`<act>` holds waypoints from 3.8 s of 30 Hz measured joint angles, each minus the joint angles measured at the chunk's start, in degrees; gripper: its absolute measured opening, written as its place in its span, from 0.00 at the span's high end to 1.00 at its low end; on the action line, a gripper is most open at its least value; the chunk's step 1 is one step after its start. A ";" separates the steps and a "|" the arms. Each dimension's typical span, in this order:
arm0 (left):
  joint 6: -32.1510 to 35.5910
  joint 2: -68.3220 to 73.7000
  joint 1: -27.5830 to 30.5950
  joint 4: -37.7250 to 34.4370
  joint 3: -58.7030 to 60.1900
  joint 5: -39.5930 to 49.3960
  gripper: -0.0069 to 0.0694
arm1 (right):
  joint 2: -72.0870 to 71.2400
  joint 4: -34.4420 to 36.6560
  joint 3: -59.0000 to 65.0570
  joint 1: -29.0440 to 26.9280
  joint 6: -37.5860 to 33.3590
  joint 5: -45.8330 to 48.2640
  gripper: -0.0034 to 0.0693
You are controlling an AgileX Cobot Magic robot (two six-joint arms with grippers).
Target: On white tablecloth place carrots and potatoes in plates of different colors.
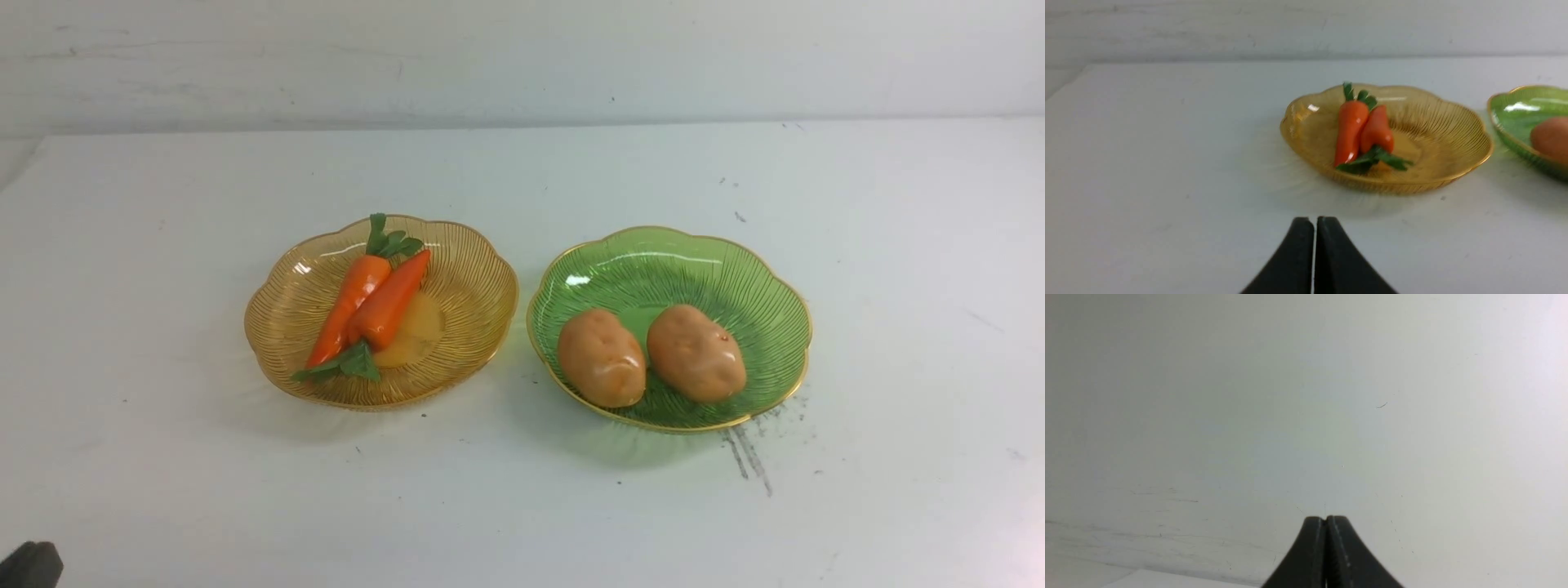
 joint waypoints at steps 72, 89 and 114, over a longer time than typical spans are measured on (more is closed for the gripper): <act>0.13 0.00 0.23 2.33 2.32 3.71 0.91 | -4.86 74.83 30.05 -40.26 -71.50 -5.36 0.97; 0.03 0.00 0.23 2.33 2.32 3.76 0.91 | -4.92 74.16 30.02 -43.16 -70.99 -4.67 0.97; 0.03 0.00 0.23 2.33 2.32 3.76 0.91 | -4.92 74.14 30.02 -43.16 -70.94 -4.67 0.97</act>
